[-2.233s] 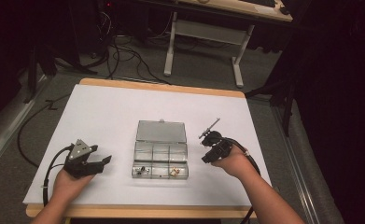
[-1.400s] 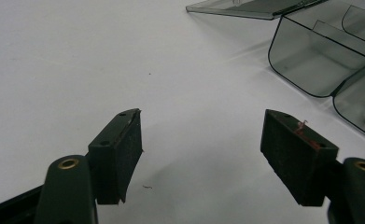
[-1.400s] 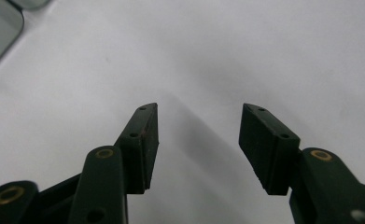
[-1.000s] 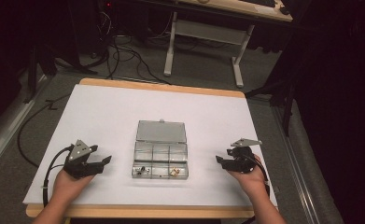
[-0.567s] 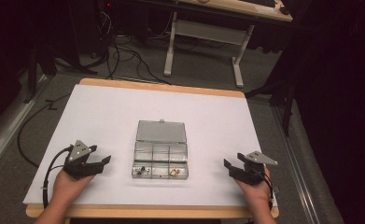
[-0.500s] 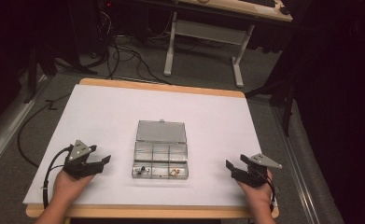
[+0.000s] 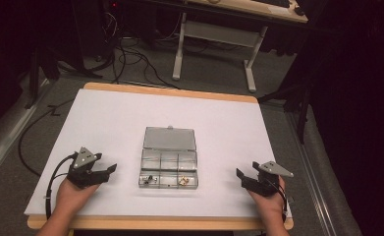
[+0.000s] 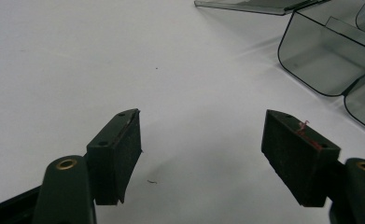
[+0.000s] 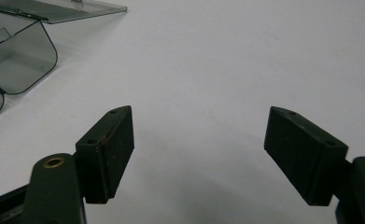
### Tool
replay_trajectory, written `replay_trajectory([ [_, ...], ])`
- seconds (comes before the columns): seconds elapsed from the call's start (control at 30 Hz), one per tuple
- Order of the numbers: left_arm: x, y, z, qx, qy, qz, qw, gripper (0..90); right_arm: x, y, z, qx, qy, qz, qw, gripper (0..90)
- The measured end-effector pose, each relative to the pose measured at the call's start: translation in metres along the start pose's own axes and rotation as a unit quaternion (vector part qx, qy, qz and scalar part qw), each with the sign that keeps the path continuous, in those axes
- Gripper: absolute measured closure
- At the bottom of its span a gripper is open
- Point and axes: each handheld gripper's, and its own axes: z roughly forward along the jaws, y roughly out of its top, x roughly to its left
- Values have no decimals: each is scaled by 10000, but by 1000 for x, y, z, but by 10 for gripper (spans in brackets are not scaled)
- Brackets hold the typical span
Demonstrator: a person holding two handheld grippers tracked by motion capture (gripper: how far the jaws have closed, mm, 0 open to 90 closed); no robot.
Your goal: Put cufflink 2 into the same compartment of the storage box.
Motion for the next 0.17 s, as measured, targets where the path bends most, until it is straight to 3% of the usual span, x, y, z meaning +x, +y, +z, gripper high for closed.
replay_trajectory([
  [0.17, 0, 0, 0, -18, -1, 35, 10000, 288, 4, 1, 2, 76, -35, 9, 10000, 248],
])
